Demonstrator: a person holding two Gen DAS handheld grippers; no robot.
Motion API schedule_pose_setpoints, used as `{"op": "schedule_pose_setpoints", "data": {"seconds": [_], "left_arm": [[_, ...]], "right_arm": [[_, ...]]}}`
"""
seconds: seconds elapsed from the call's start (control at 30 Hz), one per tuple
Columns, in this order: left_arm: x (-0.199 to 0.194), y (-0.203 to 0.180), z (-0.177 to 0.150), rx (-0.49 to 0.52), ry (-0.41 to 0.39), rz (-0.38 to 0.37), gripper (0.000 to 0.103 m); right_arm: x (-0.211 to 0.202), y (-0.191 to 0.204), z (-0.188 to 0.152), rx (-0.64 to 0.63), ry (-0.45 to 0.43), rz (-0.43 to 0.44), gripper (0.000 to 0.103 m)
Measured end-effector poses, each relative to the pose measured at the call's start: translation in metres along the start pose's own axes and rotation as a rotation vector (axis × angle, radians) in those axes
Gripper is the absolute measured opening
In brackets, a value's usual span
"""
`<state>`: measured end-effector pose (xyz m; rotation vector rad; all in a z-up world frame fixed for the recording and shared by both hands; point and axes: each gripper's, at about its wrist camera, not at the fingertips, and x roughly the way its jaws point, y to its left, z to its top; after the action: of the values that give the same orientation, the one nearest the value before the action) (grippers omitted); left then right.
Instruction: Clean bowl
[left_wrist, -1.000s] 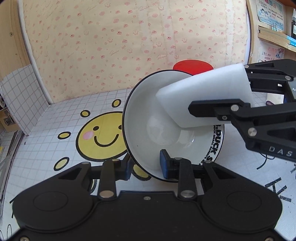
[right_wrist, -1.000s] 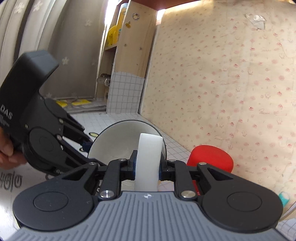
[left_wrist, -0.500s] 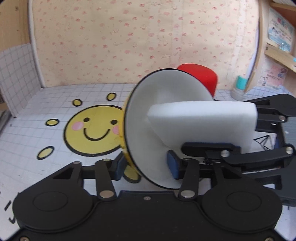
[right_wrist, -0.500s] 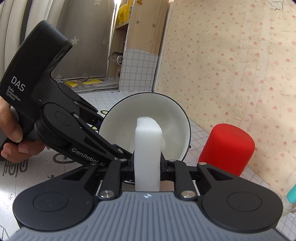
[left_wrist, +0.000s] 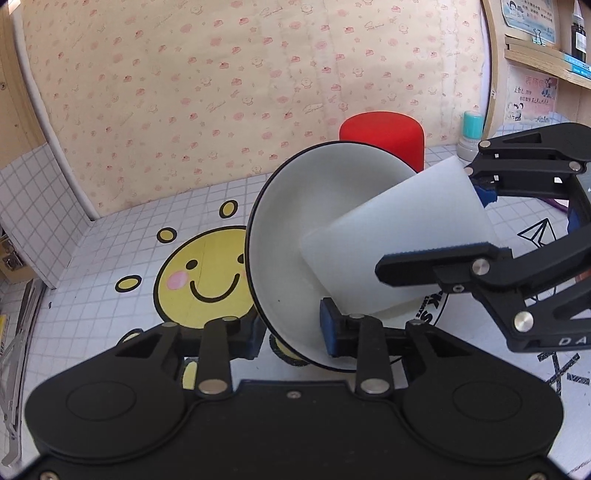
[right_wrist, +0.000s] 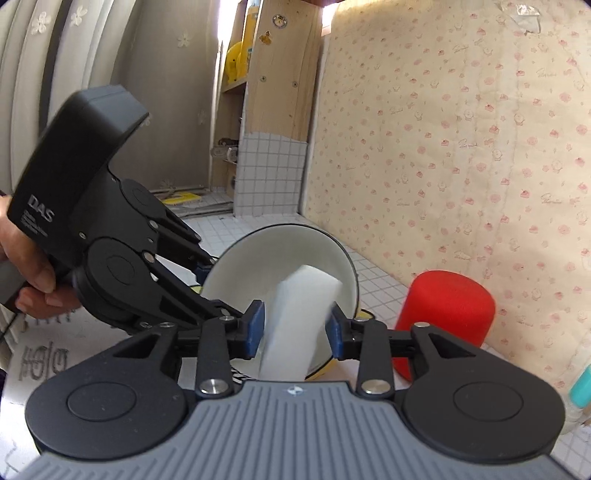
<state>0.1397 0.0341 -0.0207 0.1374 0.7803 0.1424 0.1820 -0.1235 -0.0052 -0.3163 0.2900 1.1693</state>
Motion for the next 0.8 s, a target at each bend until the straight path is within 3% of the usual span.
{"op": "schedule_pose_setpoints", "data": {"seconds": [0.03,0.1,0.3,0.4,0.57,0.67,0.8], "left_arm": [[0.0,0.0,0.0,-0.001,0.0,0.0,0.033],[-0.002,0.017,-0.006,0.037,-0.009,-0.031,0.033],[-0.002,0.014,-0.006,0.046,-0.014,-0.024,0.034],[-0.001,0.012,-0.005,0.052,-0.014,-0.022,0.034],[0.0,0.007,-0.005,0.045,-0.015,-0.017,0.036],[0.0,0.008,-0.005,0.029,-0.011,-0.028,0.036],[0.001,0.006,-0.005,0.025,-0.014,-0.025,0.037]], "right_arm": [[0.0,0.001,0.0,-0.004,-0.004,0.003,0.024],[-0.001,0.001,0.002,-0.013,-0.023,-0.01,0.024],[-0.008,0.001,0.004,-0.048,-0.082,-0.102,0.024],[0.0,0.006,0.002,-0.094,-0.033,-0.113,0.024],[0.014,0.013,-0.002,-0.11,0.051,-0.032,0.021],[0.011,0.014,0.0,-0.09,0.012,-0.011,0.021],[-0.001,0.006,0.003,-0.043,-0.078,-0.048,0.021]]}}
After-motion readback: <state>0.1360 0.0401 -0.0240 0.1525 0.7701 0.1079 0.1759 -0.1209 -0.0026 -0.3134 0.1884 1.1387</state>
